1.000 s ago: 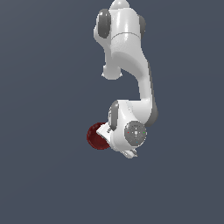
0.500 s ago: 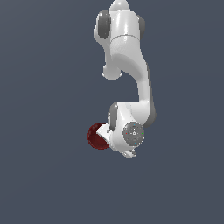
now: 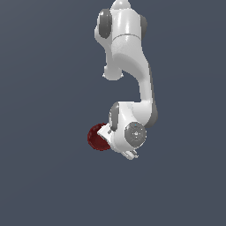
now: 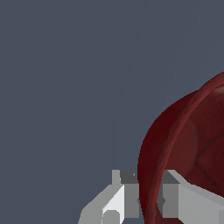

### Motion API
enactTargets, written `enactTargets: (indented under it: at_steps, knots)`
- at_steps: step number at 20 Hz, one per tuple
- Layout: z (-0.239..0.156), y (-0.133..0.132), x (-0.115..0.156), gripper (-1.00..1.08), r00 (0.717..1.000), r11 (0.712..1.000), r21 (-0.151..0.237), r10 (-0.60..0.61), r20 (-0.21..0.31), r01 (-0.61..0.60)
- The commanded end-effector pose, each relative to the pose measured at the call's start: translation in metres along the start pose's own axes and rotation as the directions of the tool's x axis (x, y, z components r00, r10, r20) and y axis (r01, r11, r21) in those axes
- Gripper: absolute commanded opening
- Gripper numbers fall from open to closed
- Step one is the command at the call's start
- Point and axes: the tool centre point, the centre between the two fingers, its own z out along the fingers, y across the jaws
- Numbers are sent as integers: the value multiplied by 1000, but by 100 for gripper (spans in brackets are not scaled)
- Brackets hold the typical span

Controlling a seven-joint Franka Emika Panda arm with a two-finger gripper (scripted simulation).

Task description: Pick up the object and move it to a goal position.

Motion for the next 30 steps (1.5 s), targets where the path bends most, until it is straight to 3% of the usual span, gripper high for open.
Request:
enactTargets:
  at_steps: [1, 8, 15, 22, 30]
  knots:
    - [-8, -1, -2, -100, 1000, 1000, 7, 11, -8, -10]
    - [-46, -5, -14, -100, 996, 996, 37, 83, -44, -82]
    - [-108, -10, -36, -100, 974, 976, 93, 205, -97, -196]
    - [-175, -17, -65, -100, 929, 935, 161, 338, -149, -315]
    - [-246, -24, -99, -100, 858, 871, 238, 476, -194, -429]
